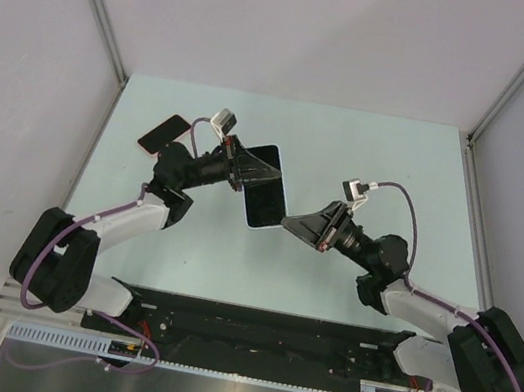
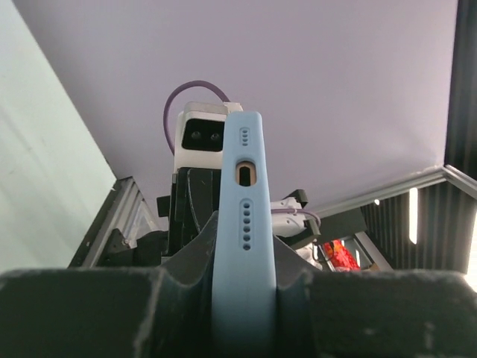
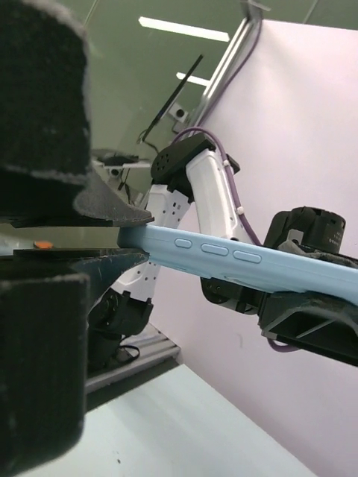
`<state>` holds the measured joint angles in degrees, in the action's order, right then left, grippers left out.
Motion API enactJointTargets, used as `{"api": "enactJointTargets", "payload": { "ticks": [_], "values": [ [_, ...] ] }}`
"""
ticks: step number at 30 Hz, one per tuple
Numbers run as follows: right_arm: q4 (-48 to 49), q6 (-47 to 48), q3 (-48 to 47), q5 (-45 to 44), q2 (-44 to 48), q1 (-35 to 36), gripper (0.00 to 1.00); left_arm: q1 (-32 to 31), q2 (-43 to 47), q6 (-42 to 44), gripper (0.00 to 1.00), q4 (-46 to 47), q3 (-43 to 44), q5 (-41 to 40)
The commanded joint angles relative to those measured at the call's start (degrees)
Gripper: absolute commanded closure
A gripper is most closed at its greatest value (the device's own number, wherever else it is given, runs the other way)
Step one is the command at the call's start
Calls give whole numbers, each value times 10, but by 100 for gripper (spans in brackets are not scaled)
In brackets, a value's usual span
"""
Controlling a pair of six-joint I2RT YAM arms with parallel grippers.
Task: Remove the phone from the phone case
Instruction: Remove the phone case from the phone.
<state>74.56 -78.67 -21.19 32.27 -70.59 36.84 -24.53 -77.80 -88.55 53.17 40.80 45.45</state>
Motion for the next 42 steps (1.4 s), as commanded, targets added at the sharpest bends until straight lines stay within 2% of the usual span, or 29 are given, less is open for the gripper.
{"api": "enactJointTargets", "payload": {
  "ticks": [1, 9, 17, 26, 31, 38, 42],
  "values": [
    [171, 97, -10, 2, 62, 6, 100, -1, 8, -62, 100, 93, 4, 2],
    [171, 206, -34, 28, 101, 52, 100, -5, 3, -86, 100, 123, 7, -6],
    [171, 242, -86, 82, 77, 86, 100, -7, -9, -85, 100, 117, 20, -8],
    [171, 274, -104, 90, 78, 105, 100, -10, -60, -124, 100, 185, -7, -22],
    [171, 287, -110, 100, 70, 103, 100, -24, -87, -163, 100, 252, -21, -31],
    [171, 286, -110, 115, 63, 83, 100, -32, -67, -176, 100, 258, -27, -27],
    [171, 272, -110, 102, 52, 60, 100, -41, -24, -172, 100, 239, -33, -30]
  ]
}}
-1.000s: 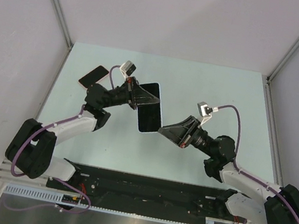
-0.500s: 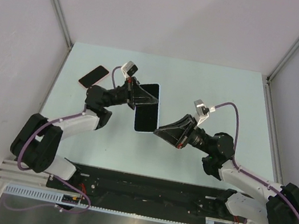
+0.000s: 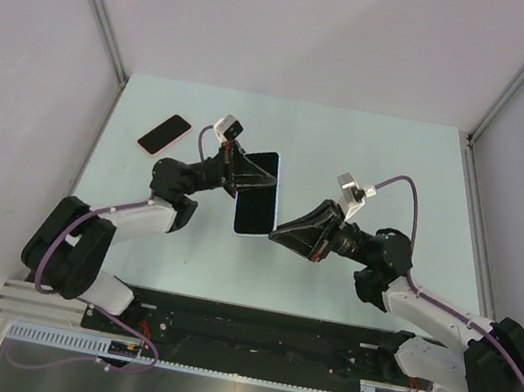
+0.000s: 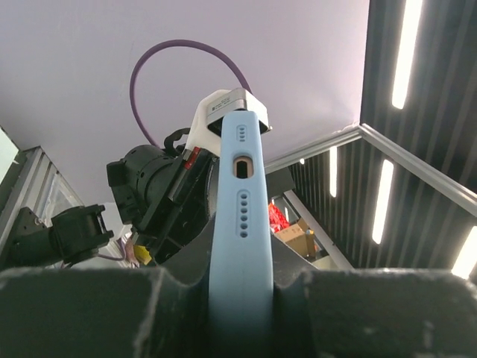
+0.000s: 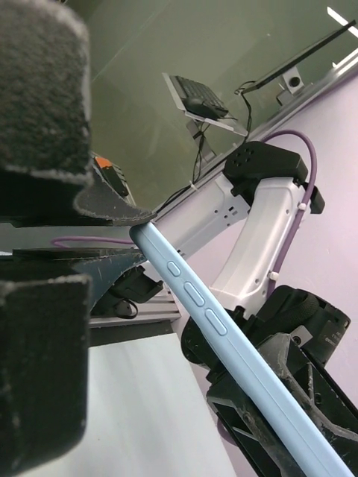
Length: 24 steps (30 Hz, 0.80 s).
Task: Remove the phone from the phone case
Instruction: Remove the phone case from the phone.
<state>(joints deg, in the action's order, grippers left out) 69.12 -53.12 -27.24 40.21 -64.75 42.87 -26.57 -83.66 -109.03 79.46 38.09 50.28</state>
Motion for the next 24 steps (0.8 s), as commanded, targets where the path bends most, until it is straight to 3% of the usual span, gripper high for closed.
{"api": "enactJointTargets", "payload": {
  "ticks": [1, 13, 24],
  "values": [
    [225, 12, -49, 19, -11, -9, 100, -22, 43, 38, 100, -30, -6, -79],
    [226, -3, -38, -25, -88, -17, 100, -23, 119, 63, 100, -82, 12, -64],
    [227, 36, -42, 29, -77, -24, 100, -33, 146, 41, 100, -87, 38, -32]
  ]
}}
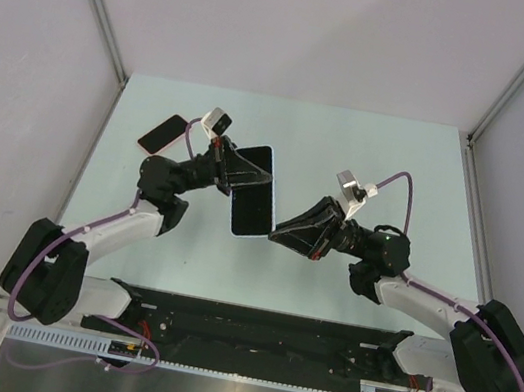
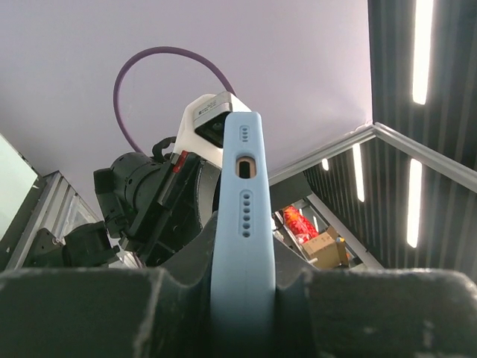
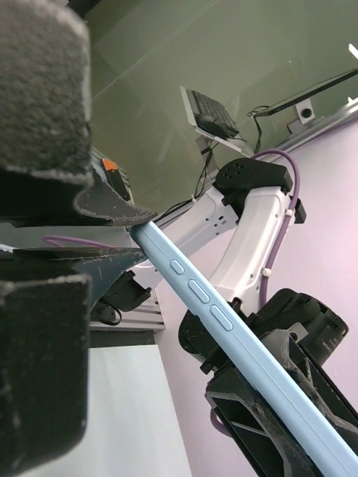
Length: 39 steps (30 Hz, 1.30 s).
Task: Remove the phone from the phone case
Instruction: Remove the phone case from the phone.
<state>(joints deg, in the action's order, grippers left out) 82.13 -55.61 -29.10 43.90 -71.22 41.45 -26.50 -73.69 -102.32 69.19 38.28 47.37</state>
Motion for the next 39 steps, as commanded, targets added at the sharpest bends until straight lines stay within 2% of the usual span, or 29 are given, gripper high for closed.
{"api": "enactJointTargets", "payload": {
  "ticks": [1, 10, 39],
  "values": [
    [96, 61, -24, -4, -11, -15, 100, -36, 50, -31, 100, 16, 36, -4],
    [96, 74, -46, 2, -37, -30, 100, -43, 96, -16, 100, -38, 56, -5],
    [96, 83, -113, 29, -132, -74, 100, -76, 122, -9, 100, -67, 76, -11]
  ]
}}
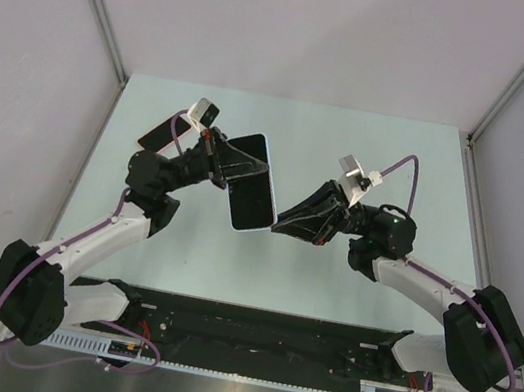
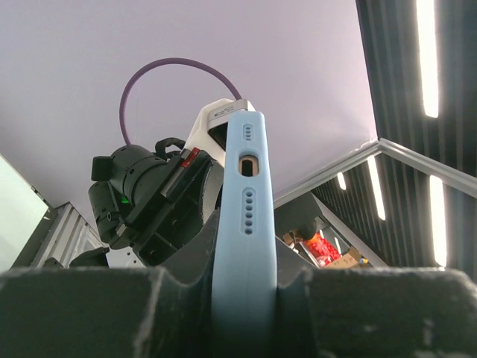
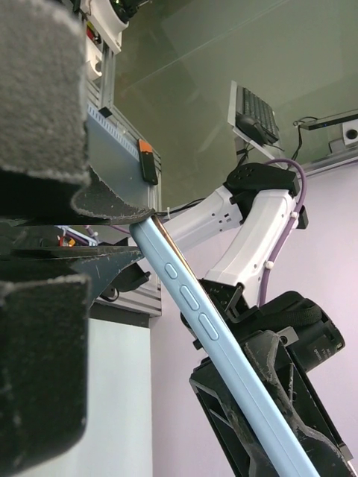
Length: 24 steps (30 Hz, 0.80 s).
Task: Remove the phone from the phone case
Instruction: Remove the phone case from the phone.
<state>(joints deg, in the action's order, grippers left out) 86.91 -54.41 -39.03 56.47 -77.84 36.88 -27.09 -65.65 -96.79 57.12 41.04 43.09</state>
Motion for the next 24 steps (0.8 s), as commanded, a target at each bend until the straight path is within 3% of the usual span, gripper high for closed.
{"api": "enactJointTargets", "payload": {
  "ticks": [1, 9, 16, 24],
  "values": [
    [48, 69, -16, -97, -69, -30, 100, -73, 40, -66, 100, 55, 49, 30],
    [49, 76, -25, -87, -98, -32, 100, -81, 34, -74, 100, 69, 64, 26],
    [48, 71, -57, -8, -128, -46, 100, -90, 38, -81, 100, 65, 60, 27],
    [48, 62, -71, 21, -156, -76, 100, -101, 44, -81, 100, 56, 62, 24]
  ]
}}
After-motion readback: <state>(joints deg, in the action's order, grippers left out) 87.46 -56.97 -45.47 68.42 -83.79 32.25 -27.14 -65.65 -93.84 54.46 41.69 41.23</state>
